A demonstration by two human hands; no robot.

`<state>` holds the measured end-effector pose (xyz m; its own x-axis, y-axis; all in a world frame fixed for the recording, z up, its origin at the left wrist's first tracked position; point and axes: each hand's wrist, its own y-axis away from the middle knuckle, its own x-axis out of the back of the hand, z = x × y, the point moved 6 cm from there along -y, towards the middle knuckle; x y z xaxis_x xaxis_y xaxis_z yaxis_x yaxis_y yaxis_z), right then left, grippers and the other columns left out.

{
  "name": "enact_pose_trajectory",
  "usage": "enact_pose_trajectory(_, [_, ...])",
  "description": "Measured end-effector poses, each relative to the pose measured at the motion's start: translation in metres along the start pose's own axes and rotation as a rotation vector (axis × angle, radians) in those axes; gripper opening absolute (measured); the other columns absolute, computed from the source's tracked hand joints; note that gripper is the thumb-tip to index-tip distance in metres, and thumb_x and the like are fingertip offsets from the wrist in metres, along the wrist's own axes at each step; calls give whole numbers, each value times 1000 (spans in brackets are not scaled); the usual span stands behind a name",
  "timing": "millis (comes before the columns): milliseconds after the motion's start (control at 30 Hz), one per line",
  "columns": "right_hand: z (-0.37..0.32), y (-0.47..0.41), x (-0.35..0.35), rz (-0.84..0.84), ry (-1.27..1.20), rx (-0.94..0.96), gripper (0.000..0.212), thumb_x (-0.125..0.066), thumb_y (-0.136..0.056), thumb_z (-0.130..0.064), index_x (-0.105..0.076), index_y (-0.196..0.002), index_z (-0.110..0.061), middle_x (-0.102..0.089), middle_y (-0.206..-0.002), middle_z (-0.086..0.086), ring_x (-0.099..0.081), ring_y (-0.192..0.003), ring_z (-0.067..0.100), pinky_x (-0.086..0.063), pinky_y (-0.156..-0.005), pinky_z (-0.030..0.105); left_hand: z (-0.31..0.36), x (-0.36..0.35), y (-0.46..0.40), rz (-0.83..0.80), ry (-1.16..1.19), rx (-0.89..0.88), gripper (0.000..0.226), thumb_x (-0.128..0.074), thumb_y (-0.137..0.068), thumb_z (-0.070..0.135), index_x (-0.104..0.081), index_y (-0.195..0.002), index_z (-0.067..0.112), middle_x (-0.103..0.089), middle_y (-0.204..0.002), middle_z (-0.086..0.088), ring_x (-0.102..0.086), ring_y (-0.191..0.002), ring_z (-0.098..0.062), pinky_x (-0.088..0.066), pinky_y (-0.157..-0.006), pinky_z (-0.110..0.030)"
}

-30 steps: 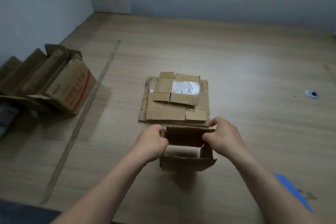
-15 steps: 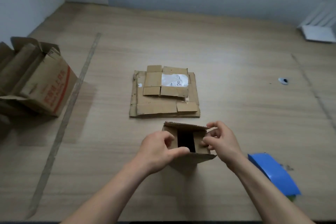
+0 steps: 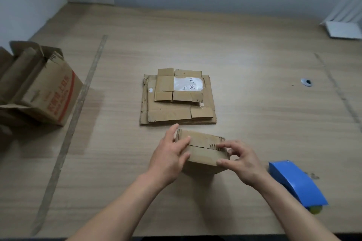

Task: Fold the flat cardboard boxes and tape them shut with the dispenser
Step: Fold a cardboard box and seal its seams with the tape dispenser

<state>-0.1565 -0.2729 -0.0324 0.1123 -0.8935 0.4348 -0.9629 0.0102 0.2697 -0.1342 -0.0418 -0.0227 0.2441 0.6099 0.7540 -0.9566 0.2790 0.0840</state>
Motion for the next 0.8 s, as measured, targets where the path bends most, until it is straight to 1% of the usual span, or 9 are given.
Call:
enact_pose_trajectory(67, [3, -2, 0, -2, -54, -5, 47, -87, -72, -2, -74, -102, -36, -60, -115, -5, -52, -85, 8, -46, -76, 14, 1, -10, 3, -92, 7, -37, 57, -56, -98, 34, -37, -152, 25, 9, -166, 4, -21, -148, -19, -27, -117, -28])
enact_pose_trajectory(133, [7, -3, -5, -43, -74, -15, 52, -85, -75, -6, -65, -113, -35, -55, -121, -6, -52, -91, 16, -50, -74, 18, 1, -24, 8, -155, 3, -40, 66, -48, -101, 39, -16, -157, 25, 32, -159, 11, 2, -151, -9, -14, -120, -25])
enact_pose_trajectory(167, [8, -2, -7, -60, -75, -15, 56, -84, -75, -14, -57, -118, -38, -50, -124, -9, -52, -95, 18, -53, -74, 22, 4, -30, 11, -154, -5, -41, 69, -46, -101, 40, -10, -158, 25, 37, -156, 13, 8, -149, -6, -9, -120, -23])
enact_pose_trajectory(233, [10, 0, -9, -72, -74, 1, 66, -76, -69, -29, -45, -126, -42, -41, -128, -16, -50, -100, 18, -56, -77, 30, 9, -38, 16, -109, -4, -47, 68, -45, -102, 37, -8, -158, 23, 38, -156, 13, 16, -148, -4, -5, -119, -21])
enact_pose_trajectory(333, [10, -2, -8, -106, -70, 23, 79, -69, -67, -31, -35, -138, -43, -35, -129, -22, -46, -100, 9, -51, -78, 22, 14, -45, 21, -64, 26, -32, 65, -47, -102, 32, -14, -157, 21, 33, -157, 13, 23, -143, 4, 3, -117, -14])
enact_pose_trajectory(467, [10, -9, -2, -147, -9, 92, 75, -69, -68, -32, -41, -136, -44, -40, -127, -21, -47, -97, -2, -46, -74, 16, 15, -40, 27, 16, 27, -40, 64, -60, -95, 33, -37, -151, 14, 4, -163, 2, 2, -146, -2, 1, -114, -8])
enact_pose_trajectory(600, [13, -16, 2, -186, 33, 113, 71, -68, -72, -34, -41, -137, -43, -40, -128, -23, -46, -97, 0, -47, -74, 16, 10, -38, 22, 57, 102, -2, 55, -72, -85, 40, -57, -133, 18, -15, -156, 1, -28, -138, -15, -27, -115, -26])
enact_pose_trajectory(700, [11, -23, 9, -214, 90, 146, 67, -69, -77, -29, -40, -135, -44, -39, -129, -21, -46, -101, -1, -48, -74, 16, 5, -39, 12, 35, 114, 0, 52, -77, -78, 45, -61, -121, 19, -20, -146, 7, -37, -127, -18, -37, -109, -29])
enact_pose_trajectory(800, [18, -18, 1, -284, 198, 182, 65, -73, -83, -15, -42, -135, -38, -38, -132, -14, -39, -103, -19, -43, -76, 7, -4, -49, 15, 19, 78, -5, 39, -80, -79, 35, -60, -109, 22, -23, -141, 9, -45, -126, -21, -45, -106, -34])
